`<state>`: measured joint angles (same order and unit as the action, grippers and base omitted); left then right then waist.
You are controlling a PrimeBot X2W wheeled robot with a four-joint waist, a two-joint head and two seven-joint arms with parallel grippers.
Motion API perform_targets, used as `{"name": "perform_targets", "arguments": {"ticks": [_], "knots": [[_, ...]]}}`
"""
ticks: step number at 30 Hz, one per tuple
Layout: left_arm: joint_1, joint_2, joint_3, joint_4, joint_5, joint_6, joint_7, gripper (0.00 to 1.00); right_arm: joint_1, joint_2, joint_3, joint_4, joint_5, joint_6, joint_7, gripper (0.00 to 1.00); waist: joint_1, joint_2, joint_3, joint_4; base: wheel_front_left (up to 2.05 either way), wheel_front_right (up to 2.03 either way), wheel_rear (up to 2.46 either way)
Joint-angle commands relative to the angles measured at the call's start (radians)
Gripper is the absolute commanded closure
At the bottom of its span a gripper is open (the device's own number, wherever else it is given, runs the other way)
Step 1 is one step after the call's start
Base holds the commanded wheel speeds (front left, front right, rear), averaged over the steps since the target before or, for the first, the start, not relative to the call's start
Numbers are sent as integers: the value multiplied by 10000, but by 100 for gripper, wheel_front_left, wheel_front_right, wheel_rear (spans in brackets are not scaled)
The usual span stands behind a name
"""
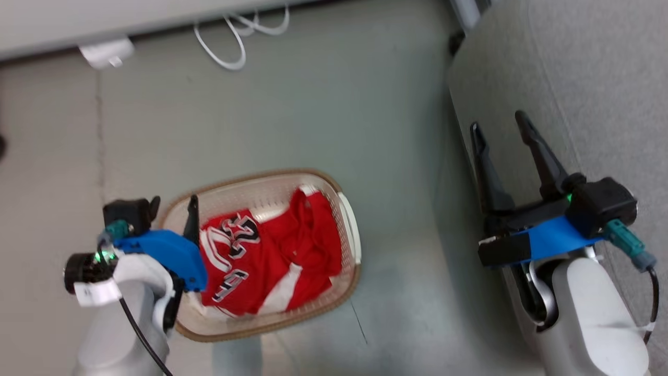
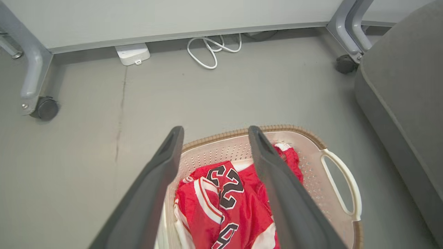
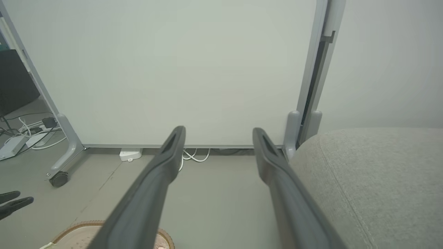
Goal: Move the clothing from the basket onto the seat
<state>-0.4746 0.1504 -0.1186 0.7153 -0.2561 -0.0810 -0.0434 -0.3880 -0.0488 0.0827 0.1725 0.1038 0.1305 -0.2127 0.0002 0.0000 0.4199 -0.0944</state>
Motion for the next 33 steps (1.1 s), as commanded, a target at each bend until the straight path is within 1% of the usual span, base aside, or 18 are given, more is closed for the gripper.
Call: {"name": "perform_targets", "arguments": {"ticks": [1,9,16,19,22,24,26,27,28,29,33], "knots": [[-421,152,-24,112,8,-50,142,0,-343,-24,42,-93,118,4,-95,0,-2,0,1827,-971,0,0,0],[-1871,781,-78,1456,-10,-123,1271,0,-1121,-16,539,-334,659,4,-455,0,-2,0,3774,-1740,0,0,0],[-2627,1336,-115,2057,68,-18,1765,0,-1560,-18,993,-564,1245,4,-529,0,-2,0,4906,-2172,0,0,0],[-2749,1539,-104,2201,96,92,1866,0,-1577,-19,1152,-695,1478,4,-532,0,-2,0,5191,-2333,0,0,0],[-2852,1758,-104,2401,135,315,2098,0,-1634,-19,1303,-844,1634,4,-532,0,-2,0,5389,-2506,0,0,0],[-2898,1832,-93,2487,131,438,2213,0,-1672,-19,1355,-934,1725,4,-533,0,-2,0,5496,-2609,0,0,0],[-2952,1836,-74,2532,67,472,2322,0,-1697,-19,1342,-1013,1794,4,-533,0,-2,0,5573,-2669,0,0,0],[-2977,1827,-66,2551,24,496,2357,15,-1678,-19,1324,-1038,1809,4,-534,0,-2,0,5593,-2683,0,0,0],[-3003,1823,-70,2562,19,510,2372,62,-1649,-21,1310,-1045,1846,4,-534,0,-2,0,5608,-2693,0,0,0],[-3026,1829,-79,2572,9,509,2404,100,-1634,-19,1311,-1047,1887,4,-534,0,-2,0,5617,-2699,0,0,0],[-3125,1883,-139,2627,-82,375,2492,100,-1626,-21,1340,-1041,1977,4,-535,0,-2,0,5612,-2688,0,0,0]]}}
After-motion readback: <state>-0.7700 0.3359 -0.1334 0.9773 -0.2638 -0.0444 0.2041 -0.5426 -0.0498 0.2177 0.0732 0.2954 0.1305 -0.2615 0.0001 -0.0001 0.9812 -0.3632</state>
